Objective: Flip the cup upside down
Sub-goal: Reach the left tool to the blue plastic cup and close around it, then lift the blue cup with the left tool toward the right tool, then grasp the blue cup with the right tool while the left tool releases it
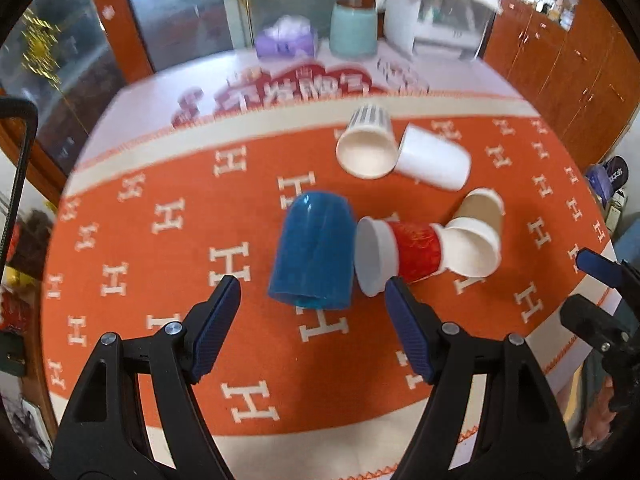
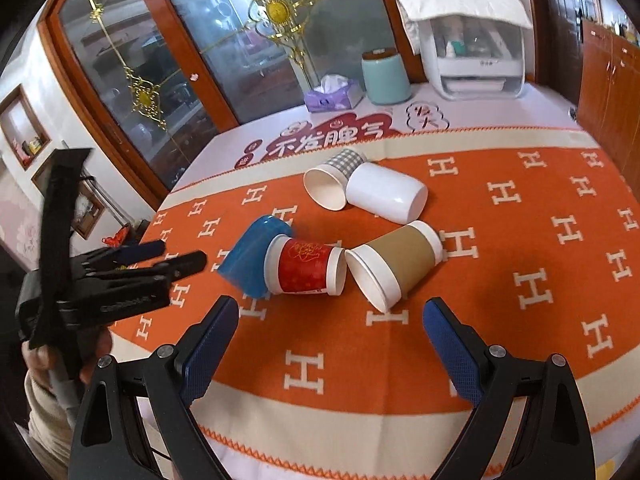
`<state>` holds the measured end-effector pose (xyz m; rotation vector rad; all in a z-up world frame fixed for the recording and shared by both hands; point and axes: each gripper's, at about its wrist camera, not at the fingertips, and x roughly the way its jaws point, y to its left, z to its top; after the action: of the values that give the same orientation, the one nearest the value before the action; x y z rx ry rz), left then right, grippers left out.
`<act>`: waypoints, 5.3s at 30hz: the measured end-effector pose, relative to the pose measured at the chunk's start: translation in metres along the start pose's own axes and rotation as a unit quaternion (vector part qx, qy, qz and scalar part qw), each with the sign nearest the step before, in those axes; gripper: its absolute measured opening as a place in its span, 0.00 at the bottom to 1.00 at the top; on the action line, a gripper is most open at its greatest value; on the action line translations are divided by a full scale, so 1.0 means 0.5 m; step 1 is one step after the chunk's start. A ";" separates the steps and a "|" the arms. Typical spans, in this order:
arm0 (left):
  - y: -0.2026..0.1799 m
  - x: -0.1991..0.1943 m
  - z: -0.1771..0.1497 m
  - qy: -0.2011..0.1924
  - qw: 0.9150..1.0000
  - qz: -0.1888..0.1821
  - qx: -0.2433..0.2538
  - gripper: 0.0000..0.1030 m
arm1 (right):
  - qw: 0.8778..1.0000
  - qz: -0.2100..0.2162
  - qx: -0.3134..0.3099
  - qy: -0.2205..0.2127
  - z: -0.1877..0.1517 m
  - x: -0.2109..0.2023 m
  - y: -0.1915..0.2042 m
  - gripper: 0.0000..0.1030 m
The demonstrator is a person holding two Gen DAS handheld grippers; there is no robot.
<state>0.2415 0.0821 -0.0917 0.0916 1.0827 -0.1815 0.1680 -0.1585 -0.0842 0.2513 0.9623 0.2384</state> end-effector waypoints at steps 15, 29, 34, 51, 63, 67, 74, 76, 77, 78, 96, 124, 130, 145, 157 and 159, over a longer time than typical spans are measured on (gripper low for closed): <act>0.020 0.235 0.048 0.121 0.990 -0.061 -0.022 0.70 | 0.998 0.010 0.012 0.057 -0.006 0.148 -0.015 0.92; 0.024 0.320 0.068 0.151 0.985 -0.069 -0.039 0.65 | 0.997 0.011 0.022 0.075 -0.017 0.181 -0.033 0.92; 0.033 0.285 0.059 0.120 0.990 -0.059 -0.053 0.65 | 0.997 0.013 0.019 0.076 -0.020 0.181 -0.025 0.92; -0.056 0.007 -0.081 -0.006 0.998 -0.033 -0.050 0.65 | 0.998 0.006 0.032 0.055 -0.072 0.092 -0.052 0.92; -0.225 0.032 -0.272 0.040 0.995 -0.059 -0.071 0.65 | 0.993 -0.044 0.090 0.070 -0.176 0.048 -0.173 0.92; -0.257 0.060 -0.293 0.054 0.994 -0.065 -0.069 0.65 | 0.992 -0.048 0.094 0.074 -0.202 0.044 -0.189 0.92; -0.256 0.073 -0.293 0.054 0.993 -0.058 -0.087 0.73 | 0.991 -0.040 0.106 0.075 -0.217 0.039 -0.201 0.92; -0.251 0.072 -0.291 0.056 0.992 -0.068 -0.090 0.85 | 0.991 -0.036 0.110 0.074 -0.217 0.037 -0.203 0.92; -0.251 0.071 -0.291 0.056 0.992 -0.070 -0.091 0.85 | 0.990 -0.034 0.111 0.074 -0.216 0.037 -0.202 0.92; -0.252 0.069 -0.292 0.056 0.992 -0.070 -0.090 0.85 | 0.991 -0.033 0.111 0.074 -0.215 0.036 -0.202 0.92; -0.264 0.014 -0.302 0.040 0.996 -0.065 -0.050 0.85 | 0.990 -0.008 0.114 0.077 -0.217 0.024 -0.187 0.92; -0.105 -0.074 -0.349 0.006 0.993 -0.073 -0.088 0.70 | 0.983 0.079 0.089 0.138 -0.221 0.048 -0.099 0.92; -0.058 -0.045 -0.351 0.020 0.991 -0.055 -0.123 0.63 | 0.973 0.116 0.091 0.179 -0.203 0.106 -0.072 0.92; -0.025 -0.024 -0.350 0.005 0.987 -0.072 -0.140 0.55 | 0.940 0.182 0.108 0.267 -0.187 0.246 -0.044 0.71; -0.037 -0.017 -0.342 0.018 0.990 -0.056 -0.124 0.54 | 0.969 0.163 0.058 0.176 -0.171 0.181 -0.037 0.67; -0.036 -0.020 -0.338 0.013 0.990 -0.055 -0.127 0.54 | 0.985 0.126 0.021 0.119 -0.160 0.156 -0.025 0.67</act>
<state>0.0865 0.0929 -0.1615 -0.1950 1.1285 -0.1407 0.1455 -0.1378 -0.1924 0.3918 1.1731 0.4891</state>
